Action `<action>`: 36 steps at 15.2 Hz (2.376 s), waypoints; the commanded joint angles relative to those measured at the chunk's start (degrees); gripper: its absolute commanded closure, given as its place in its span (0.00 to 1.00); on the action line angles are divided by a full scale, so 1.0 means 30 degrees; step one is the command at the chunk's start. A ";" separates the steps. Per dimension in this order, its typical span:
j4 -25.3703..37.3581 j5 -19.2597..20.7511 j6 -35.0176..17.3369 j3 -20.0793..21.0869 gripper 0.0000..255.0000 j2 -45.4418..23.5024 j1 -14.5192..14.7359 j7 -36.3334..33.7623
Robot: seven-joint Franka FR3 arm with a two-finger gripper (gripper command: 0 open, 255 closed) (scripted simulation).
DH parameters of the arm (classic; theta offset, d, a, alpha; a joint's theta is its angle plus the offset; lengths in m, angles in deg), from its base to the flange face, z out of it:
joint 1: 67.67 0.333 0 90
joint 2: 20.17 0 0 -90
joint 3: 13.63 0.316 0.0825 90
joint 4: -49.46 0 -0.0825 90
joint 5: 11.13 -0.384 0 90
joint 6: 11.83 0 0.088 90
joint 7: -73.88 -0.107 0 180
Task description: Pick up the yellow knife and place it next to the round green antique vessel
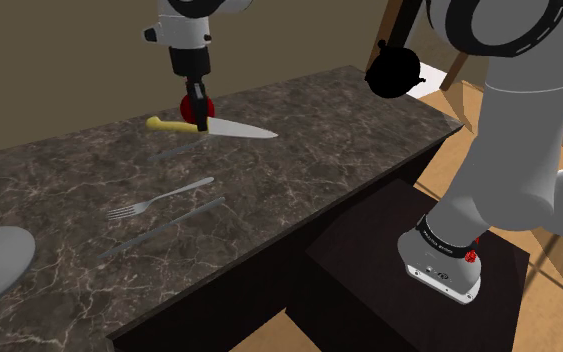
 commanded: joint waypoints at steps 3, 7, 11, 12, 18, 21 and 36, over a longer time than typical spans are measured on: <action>0.1004 0.0014 0.1009 0.0019 1.00 0.0008 0.0029 -0.0145; 0.2099 0.0032 0.2047 0.0035 1.00 -0.0039 0.0055 -0.0284; 0.3346 0.0060 0.3138 0.0051 1.00 -0.0185 0.0097 -0.0437; 0.3686 0.0069 0.3421 0.0055 1.00 -0.0239 0.0111 -0.0477; 0.6022 0.0145 0.5233 0.0081 1.00 -0.0746 0.0224 -0.0744; 0.7449 0.0201 0.6243 0.0095 1.00 -0.1154 0.0312 -0.0896; 0.3278 -0.0427 0.6656 -0.0479 1.00 0.3108 -0.1897 0.1522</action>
